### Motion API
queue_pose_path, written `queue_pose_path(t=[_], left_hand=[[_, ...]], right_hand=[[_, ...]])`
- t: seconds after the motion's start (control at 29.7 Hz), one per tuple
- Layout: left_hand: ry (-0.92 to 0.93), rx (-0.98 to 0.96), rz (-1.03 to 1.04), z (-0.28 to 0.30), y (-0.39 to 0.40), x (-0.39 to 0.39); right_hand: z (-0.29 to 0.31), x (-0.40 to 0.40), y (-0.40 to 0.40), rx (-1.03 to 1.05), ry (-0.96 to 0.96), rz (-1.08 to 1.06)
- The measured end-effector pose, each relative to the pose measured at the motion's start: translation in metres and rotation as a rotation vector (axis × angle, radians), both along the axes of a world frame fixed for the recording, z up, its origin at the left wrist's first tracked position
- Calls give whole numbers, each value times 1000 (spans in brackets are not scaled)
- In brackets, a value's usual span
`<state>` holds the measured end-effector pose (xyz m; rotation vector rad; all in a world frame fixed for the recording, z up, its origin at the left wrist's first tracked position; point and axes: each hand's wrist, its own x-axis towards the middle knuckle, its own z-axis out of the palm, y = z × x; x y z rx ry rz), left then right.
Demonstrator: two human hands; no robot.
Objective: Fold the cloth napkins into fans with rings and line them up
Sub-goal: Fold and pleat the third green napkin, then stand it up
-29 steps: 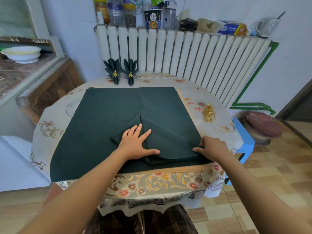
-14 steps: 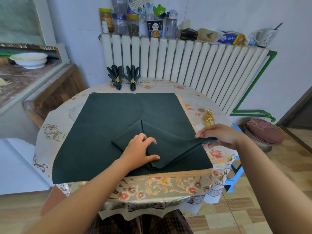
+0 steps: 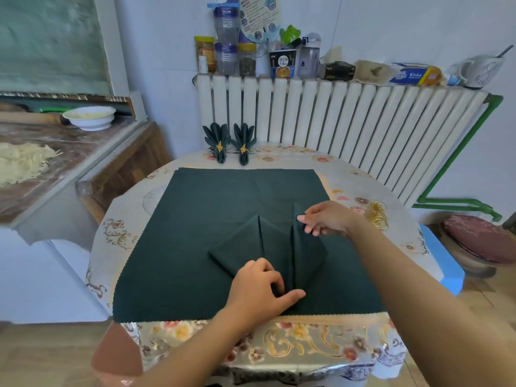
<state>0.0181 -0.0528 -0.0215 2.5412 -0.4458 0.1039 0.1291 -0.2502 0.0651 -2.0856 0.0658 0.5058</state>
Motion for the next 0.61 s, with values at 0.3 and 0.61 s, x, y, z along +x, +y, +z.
queue_pose_path(t=[0.3,0.61], left_hand=[[-183,-69,145,-14,-5,2],[-127,-158,164,-13,1,4]], right_hand=[[-49,37,52,-54,-148,-61],[-89,49,71,-339,-359,-91]])
